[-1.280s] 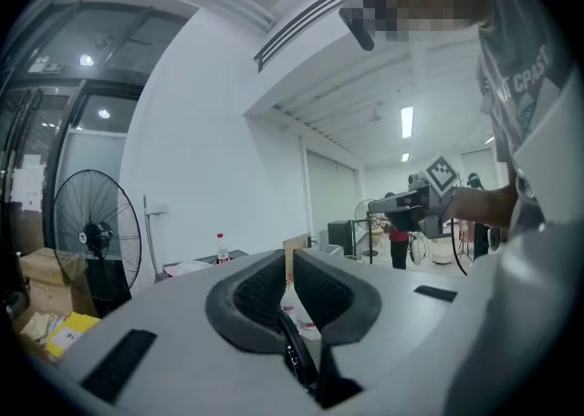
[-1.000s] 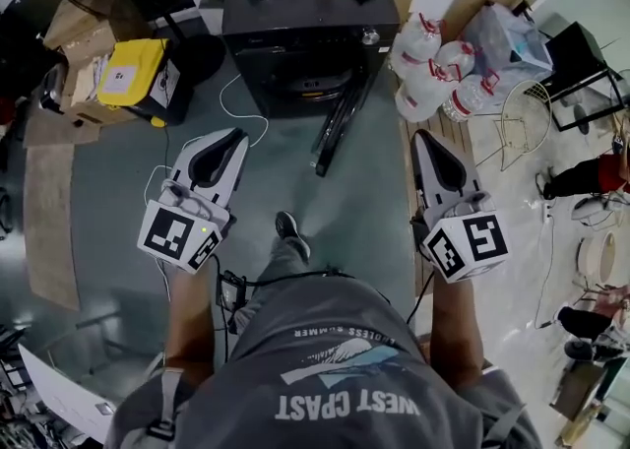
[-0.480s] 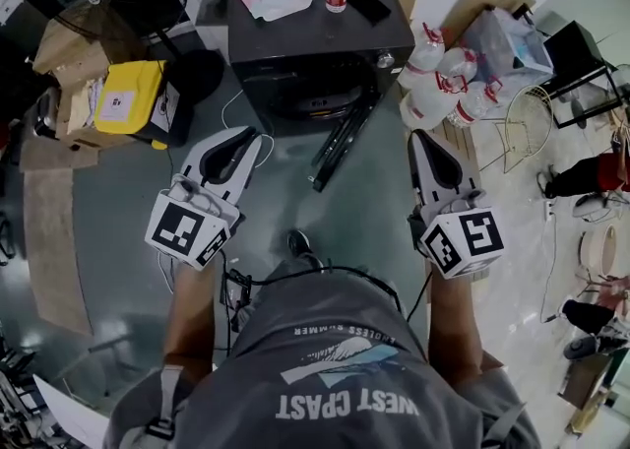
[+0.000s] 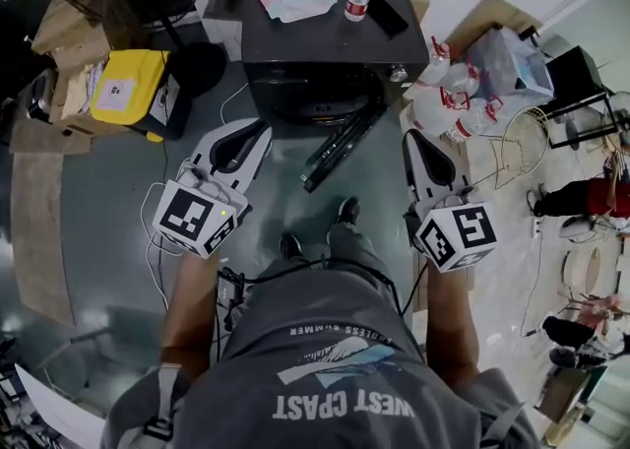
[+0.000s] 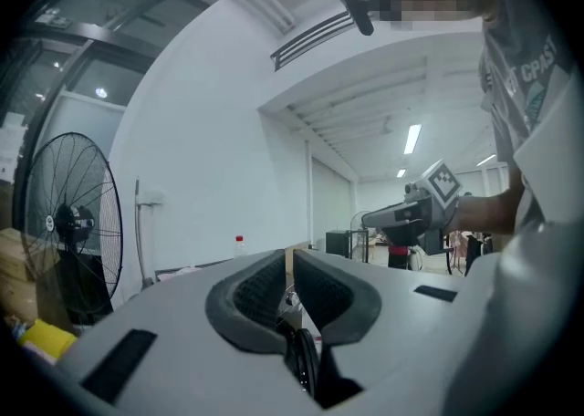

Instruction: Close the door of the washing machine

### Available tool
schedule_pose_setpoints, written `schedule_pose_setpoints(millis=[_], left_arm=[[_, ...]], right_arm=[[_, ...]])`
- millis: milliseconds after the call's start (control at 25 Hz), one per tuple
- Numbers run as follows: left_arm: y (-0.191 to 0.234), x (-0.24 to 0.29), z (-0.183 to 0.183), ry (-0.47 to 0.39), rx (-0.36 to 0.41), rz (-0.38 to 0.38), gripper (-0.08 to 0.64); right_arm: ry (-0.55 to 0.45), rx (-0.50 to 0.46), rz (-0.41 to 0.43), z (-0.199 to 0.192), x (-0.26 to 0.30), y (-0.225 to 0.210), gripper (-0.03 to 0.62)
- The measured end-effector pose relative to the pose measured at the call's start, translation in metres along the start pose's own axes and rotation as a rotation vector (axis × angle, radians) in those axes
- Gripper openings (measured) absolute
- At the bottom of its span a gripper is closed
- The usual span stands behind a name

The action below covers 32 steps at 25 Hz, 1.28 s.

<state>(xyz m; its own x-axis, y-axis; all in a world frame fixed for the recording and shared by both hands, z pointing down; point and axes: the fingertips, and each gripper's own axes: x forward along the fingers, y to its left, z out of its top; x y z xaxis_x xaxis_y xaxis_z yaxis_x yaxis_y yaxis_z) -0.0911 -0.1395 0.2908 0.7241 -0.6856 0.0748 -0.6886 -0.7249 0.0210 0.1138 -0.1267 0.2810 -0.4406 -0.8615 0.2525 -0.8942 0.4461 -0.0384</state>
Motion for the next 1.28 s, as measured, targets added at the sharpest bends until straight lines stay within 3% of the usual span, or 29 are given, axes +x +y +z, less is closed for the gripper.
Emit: schedule_pose_setpoints(millis=[520,1040,1280], left_arm=[[0.025,0.034,-0.048,0.044,-0.057,0.105,0.04],[0.021,0.106,-0.108,0.129,-0.11,0.081,0.041],[0.007,0.126,-0.154,0.196,-0.187,0.061,0.044]], right_arm=[[0.053,-0.022,0.138,-0.025,0.071,-0.022,0.029],[0.233,-0.11,0.309,-0.09,0.138,-0.052,0.029],[0.339,-0.187,0.41,-0.14,0.157,-0.057,0.034]])
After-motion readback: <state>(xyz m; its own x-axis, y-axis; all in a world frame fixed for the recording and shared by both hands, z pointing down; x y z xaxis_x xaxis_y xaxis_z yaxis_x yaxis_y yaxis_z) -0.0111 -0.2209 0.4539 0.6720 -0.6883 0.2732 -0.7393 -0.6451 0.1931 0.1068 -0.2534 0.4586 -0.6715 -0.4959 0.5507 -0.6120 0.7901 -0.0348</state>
